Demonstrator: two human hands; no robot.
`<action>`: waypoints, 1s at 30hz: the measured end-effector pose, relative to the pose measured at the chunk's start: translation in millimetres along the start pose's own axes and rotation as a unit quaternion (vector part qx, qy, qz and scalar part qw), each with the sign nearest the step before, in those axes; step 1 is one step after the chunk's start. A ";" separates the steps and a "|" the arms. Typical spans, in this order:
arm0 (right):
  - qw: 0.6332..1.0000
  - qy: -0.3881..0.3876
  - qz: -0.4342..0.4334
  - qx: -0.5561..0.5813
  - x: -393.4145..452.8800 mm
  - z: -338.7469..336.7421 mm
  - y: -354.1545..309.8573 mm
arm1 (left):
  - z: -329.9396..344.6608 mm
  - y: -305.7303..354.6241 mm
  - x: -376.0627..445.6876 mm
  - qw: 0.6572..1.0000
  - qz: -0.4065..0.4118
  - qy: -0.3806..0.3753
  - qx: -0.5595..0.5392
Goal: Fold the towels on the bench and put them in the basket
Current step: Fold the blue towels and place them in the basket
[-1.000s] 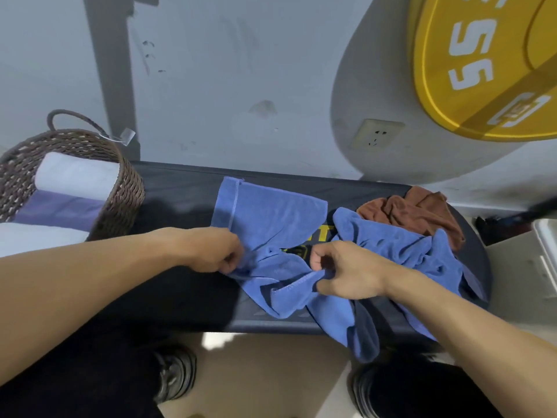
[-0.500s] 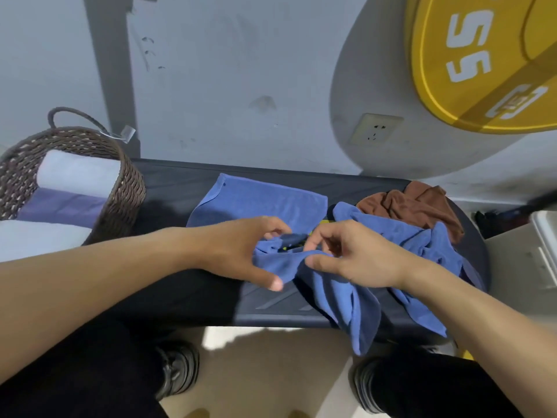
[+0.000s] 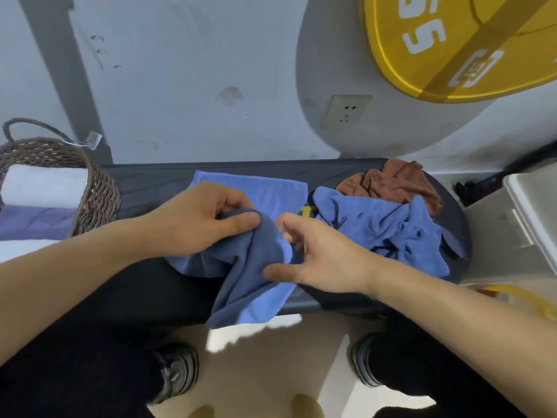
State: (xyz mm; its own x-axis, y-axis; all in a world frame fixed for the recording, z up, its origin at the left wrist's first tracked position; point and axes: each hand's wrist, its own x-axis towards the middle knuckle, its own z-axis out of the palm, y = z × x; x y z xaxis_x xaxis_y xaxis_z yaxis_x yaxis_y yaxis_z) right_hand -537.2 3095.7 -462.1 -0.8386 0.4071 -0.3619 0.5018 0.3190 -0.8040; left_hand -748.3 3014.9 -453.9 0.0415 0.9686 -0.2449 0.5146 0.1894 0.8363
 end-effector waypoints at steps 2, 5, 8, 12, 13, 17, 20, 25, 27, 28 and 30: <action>0.999 -0.009 0.029 0.014 2.8 4.9 -2.0 | -8.4 1.6 -3.8 1.000 -0.010 0.015 -0.014; 0.997 0.032 0.034 0.064 2.1 -1.0 -13.6 | -26.0 0.7 -12.0 0.989 -0.041 -0.119 0.080; 0.984 0.040 -0.004 0.175 -2.9 -9.3 -27.2 | -22.3 2.4 -23.2 0.967 -0.060 -0.214 0.121; 0.928 0.103 -0.061 0.353 -4.5 -4.9 -38.5 | 2.0 18.4 -21.9 0.998 0.040 -0.054 -0.015; 0.916 0.114 -0.059 0.380 -2.6 -3.6 -38.4 | 3.3 21.9 -19.6 0.998 0.043 -0.023 -0.029; 0.923 0.119 -0.023 0.364 2.7 -0.4 -34.3 | -6.6 25.1 -15.2 0.996 0.040 0.078 -0.025; 0.963 0.045 -0.013 0.263 1.6 7.6 -26.9 | -11.9 29.0 -13.1 0.987 0.050 0.137 -0.072; 0.991 -0.018 -0.006 0.131 0.2 21.5 -22.1 | -19.7 28.8 -6.6 0.965 0.062 0.210 -0.145; 0.996 -0.071 0.010 0.048 -0.9 19.6 -21.2 | -29.4 28.6 -5.1 0.950 0.066 0.258 -0.161; 0.994 -0.108 0.021 -0.009 -2.3 16.9 -21.5 | -35.4 27.7 -4.4 0.945 0.069 0.282 -0.152; 0.971 -0.190 0.048 -0.136 -4.8 7.7 -22.6 | -45.7 24.4 -3.9 0.945 0.077 0.295 -0.122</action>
State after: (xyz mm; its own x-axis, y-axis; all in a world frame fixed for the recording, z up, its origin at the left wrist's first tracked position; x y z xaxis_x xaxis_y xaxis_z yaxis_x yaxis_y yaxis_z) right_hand -546.2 3080.0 -445.8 -0.7769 0.1175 -0.6185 0.5758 0.5299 -0.6226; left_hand -775.0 3023.1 -410.1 -0.4214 0.8952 0.1448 0.3263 0.0007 0.9453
